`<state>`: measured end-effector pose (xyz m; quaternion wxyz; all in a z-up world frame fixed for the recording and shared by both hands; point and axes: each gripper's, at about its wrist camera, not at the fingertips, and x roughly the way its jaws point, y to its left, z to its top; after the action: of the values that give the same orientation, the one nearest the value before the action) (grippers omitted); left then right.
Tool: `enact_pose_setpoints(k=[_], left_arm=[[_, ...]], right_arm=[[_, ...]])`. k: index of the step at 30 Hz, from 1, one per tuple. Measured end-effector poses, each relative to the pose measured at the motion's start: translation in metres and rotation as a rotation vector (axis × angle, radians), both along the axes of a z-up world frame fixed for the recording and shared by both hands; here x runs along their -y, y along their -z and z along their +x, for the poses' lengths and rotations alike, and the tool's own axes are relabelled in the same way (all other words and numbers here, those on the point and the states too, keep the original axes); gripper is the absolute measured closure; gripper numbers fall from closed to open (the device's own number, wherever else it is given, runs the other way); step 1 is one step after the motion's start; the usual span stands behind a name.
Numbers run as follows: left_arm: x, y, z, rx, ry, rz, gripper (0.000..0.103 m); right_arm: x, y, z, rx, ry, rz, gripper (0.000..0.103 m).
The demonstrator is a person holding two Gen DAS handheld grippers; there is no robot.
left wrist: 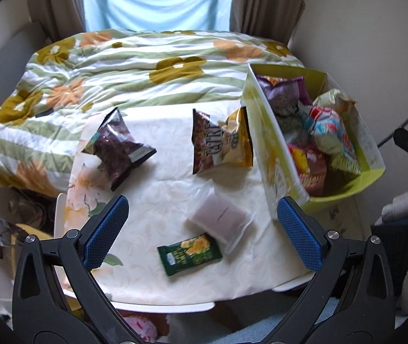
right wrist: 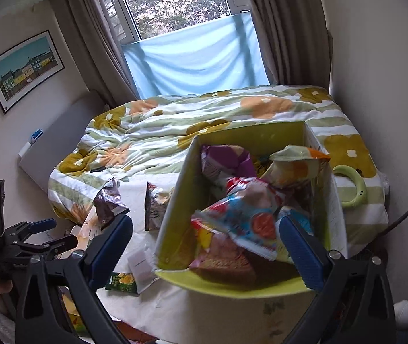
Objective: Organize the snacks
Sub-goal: 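Move both tools back toward the remaining snacks on the table, then grasp the green cracker packet with the left tool while the right tool grasps the white translucent packet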
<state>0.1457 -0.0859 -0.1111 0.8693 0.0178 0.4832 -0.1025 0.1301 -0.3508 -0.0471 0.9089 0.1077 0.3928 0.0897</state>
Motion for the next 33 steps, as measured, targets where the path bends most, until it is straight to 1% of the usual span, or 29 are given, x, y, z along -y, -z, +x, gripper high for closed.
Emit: enact_pose_setpoints(k=[5,9,14,17,21,24,26,28,30,32,33], left_arm=[[-0.027,0.014,-0.013,-0.019,0.12,-0.006,0.001],[-0.041,0.028,-0.018,-0.028,0.226,-0.009,0.001],[-0.051,0.055,-0.017,-0.051,0.38,0.003,0.001],[-0.05,0.073,-0.013,-0.085,0.466,0.011,0.002],[-0.045,0.094,-0.01,-0.095,0.572,0.027,0.006],[-0.034,0.113,-0.012,-0.095,0.655,0.085,0.007],[-0.027,0.128,-0.014,-0.099,0.707,0.135,0.019],[-0.022,0.142,-0.015,-0.111,0.738,0.165,0.022],[-0.018,0.153,-0.014,-0.124,0.757,0.18,0.024],[-0.014,0.161,-0.014,-0.128,0.771,0.195,0.027],[-0.013,0.164,-0.014,-0.125,0.778,0.205,0.027]], right_arm=[[-0.033,0.011,-0.018,-0.042,0.059,0.027,0.001],[-0.061,0.026,-0.031,-0.068,0.11,0.038,0.001],[-0.093,0.051,-0.042,-0.112,0.145,0.031,0.001],[-0.111,0.069,-0.047,-0.138,0.146,0.017,0.001],[-0.129,0.094,-0.047,-0.175,0.116,-0.014,0.001],[-0.142,0.118,-0.043,-0.219,0.067,-0.048,0.001],[-0.148,0.137,-0.038,-0.259,0.035,-0.073,0.001],[-0.153,0.155,-0.033,-0.284,0.0,-0.09,0.001],[-0.158,0.169,-0.031,-0.288,-0.04,-0.111,0.001],[-0.164,0.176,-0.029,-0.268,-0.087,-0.153,0.001],[-0.168,0.18,-0.028,-0.251,-0.119,-0.183,0.001]])
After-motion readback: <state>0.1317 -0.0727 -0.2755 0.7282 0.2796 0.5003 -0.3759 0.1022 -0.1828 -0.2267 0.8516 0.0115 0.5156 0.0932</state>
